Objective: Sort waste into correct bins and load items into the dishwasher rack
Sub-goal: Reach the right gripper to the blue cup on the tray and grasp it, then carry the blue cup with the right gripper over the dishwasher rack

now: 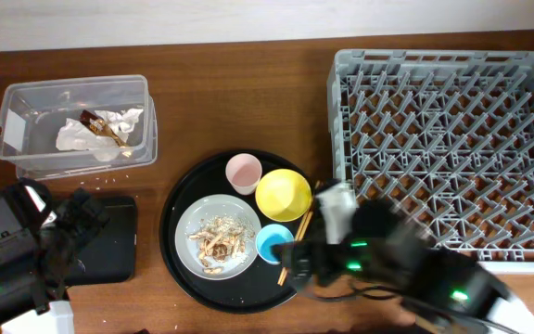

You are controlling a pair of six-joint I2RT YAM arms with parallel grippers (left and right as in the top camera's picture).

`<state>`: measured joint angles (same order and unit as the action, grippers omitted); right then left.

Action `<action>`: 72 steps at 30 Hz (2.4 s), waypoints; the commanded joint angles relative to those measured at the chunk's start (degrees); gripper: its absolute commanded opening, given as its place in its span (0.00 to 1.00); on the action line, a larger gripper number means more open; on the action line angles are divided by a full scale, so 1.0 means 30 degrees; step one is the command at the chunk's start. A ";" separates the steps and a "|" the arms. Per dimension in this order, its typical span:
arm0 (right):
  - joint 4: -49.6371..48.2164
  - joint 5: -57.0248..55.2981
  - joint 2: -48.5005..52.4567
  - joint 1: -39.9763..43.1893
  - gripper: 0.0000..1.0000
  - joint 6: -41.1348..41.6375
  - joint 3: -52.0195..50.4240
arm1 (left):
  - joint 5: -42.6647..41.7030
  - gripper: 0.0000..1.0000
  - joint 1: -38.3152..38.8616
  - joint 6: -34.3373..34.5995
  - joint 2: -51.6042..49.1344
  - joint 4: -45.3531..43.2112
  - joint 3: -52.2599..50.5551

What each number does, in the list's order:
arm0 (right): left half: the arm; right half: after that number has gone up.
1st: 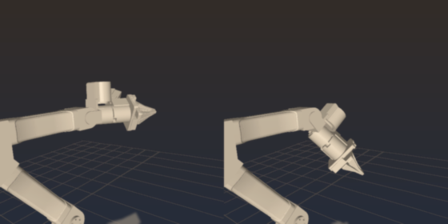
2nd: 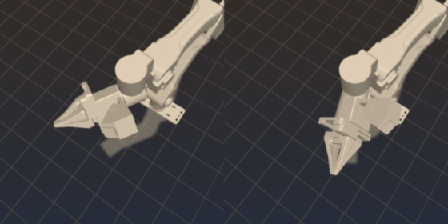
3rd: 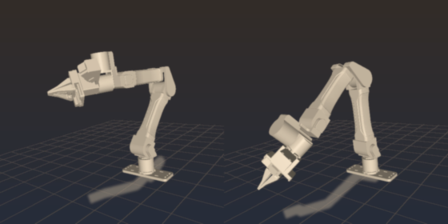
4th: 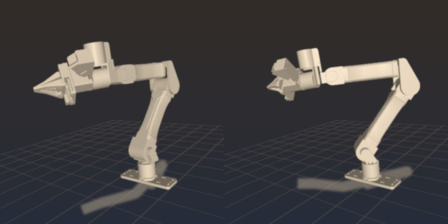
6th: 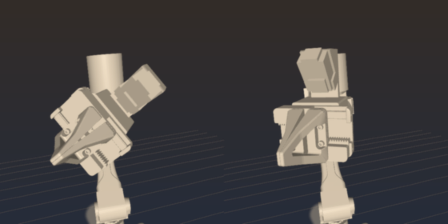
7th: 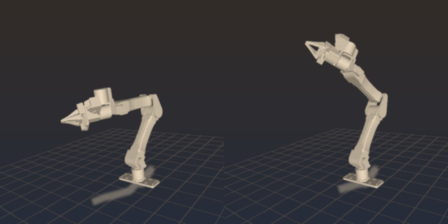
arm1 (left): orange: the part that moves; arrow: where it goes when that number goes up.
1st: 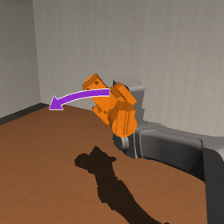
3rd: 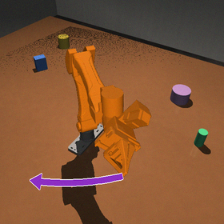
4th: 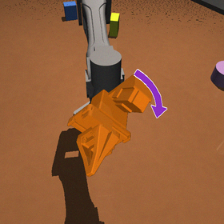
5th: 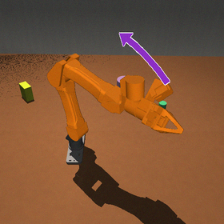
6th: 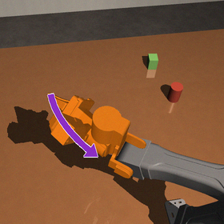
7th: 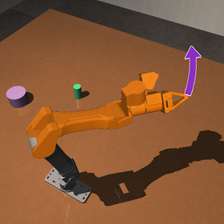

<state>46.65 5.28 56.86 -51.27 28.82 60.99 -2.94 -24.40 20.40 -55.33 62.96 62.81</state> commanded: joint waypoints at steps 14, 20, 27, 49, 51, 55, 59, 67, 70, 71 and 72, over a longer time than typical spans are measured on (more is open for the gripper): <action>1.0885 -0.2827 1.7464 -0.3781 0.99 0.0729 1.2590 | 0.0138 0.99 -0.0102 -0.0036 0.0000 -0.0029 0.0277; 1.0579 -0.4707 1.7493 -0.3606 0.89 0.3570 1.0462 | 0.0138 0.99 -0.0102 -0.0036 0.0000 -0.0022 0.0277; 0.8473 -0.2849 1.7493 -0.2135 0.64 0.2033 0.9224 | 0.0138 0.99 -0.0102 -0.0036 -0.0015 0.0022 0.0277; 0.6462 -0.1013 1.6633 -0.1617 0.04 0.1916 0.7941 | 0.0138 0.99 -0.0102 -0.0036 -0.0029 0.0044 0.0277; 0.7410 -0.0954 1.5824 -0.1610 0.04 0.1858 0.8918 | 0.0138 0.99 -0.0102 -0.0036 -0.0029 0.0044 0.0277; 0.9777 -0.0976 1.3129 0.0095 0.04 0.0240 1.1482 | 0.0138 0.99 -0.0102 -0.0036 -0.0029 0.0044 0.0277; 1.1387 -0.0809 0.9624 0.7424 0.04 -0.3410 1.3274 | 0.0138 0.99 -0.0102 -0.0036 -0.0029 0.0044 0.0277; 1.1373 0.9843 1.0579 2.2221 0.04 -1.1315 1.1613 | 0.0138 0.99 -0.0102 -0.0036 -0.0073 0.0044 0.0277; 1.1103 1.6451 1.1526 2.3117 0.04 -1.6181 0.9020 | 0.0138 0.99 -0.0102 -0.0036 -0.0073 0.0044 0.0277; 1.1067 1.8812 1.2145 2.3110 0.04 -1.7478 0.8072 | 0.0138 0.99 -0.0102 -0.0036 -0.0066 0.0044 0.0277; 1.0899 1.9496 1.2539 2.3110 0.04 -1.7537 0.7665 | 0.0138 0.99 -0.0102 -0.0036 -0.0066 0.0044 0.0277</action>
<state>79.79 45.80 91.83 17.78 -13.08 87.61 -2.94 -24.40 20.40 -55.40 63.20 62.81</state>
